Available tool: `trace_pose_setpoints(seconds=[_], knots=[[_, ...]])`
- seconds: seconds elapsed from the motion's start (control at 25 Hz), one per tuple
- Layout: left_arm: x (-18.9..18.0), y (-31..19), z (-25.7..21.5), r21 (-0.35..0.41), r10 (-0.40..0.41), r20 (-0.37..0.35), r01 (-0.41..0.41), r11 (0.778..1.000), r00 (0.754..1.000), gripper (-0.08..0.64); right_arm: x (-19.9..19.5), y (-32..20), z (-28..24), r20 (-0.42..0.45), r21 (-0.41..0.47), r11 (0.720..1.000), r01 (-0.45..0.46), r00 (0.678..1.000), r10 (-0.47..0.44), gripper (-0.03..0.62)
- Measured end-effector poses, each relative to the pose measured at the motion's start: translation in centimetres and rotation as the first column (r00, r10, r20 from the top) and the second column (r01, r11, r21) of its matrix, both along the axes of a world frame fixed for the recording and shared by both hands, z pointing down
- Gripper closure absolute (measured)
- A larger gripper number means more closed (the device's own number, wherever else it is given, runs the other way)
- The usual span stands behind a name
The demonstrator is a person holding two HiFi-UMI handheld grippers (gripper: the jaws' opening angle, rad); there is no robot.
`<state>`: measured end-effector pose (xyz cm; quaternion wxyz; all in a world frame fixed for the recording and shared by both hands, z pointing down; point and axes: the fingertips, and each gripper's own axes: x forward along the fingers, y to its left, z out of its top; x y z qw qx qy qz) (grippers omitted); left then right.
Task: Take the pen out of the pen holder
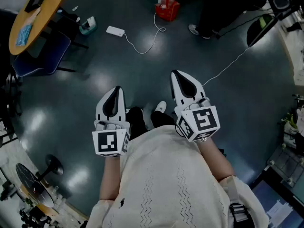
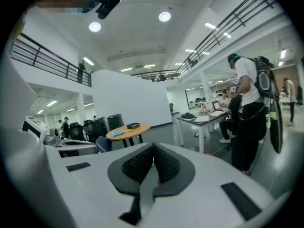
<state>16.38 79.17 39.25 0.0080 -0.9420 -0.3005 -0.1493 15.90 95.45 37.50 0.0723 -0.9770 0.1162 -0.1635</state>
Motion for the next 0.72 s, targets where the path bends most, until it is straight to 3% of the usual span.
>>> trace_pose_setpoints(seconds=[0.24,0.48,0.6,0.72], knots=[[4.5,-13.5,1.0,-0.031,-0.159,0.012,0.16,0.987,0.987,0.548,4.6,-11.5,-0.1,0.004,-0.018,0.997,0.07,0.998,-0.07,0.574],[7.1,-24.6,-0.1,-0.058,-0.352,-0.039,0.349,0.935,0.935,0.548,9.5,-21.6,-0.3,0.01,-0.053,0.975,0.217,0.976,-0.217,0.574],[6.1,-30.2,-0.3,-0.079,-0.459,-0.038,0.456,0.887,0.887,0.548,10.9,-27.5,-0.6,-0.008,-0.033,0.96,0.277,0.961,-0.277,0.574],[3.8,-37.4,-0.4,-0.087,-0.606,-0.049,0.601,0.794,0.794,0.547,11.6,-36.2,-0.4,-0.026,-0.016,0.894,0.447,0.894,-0.447,0.574]])
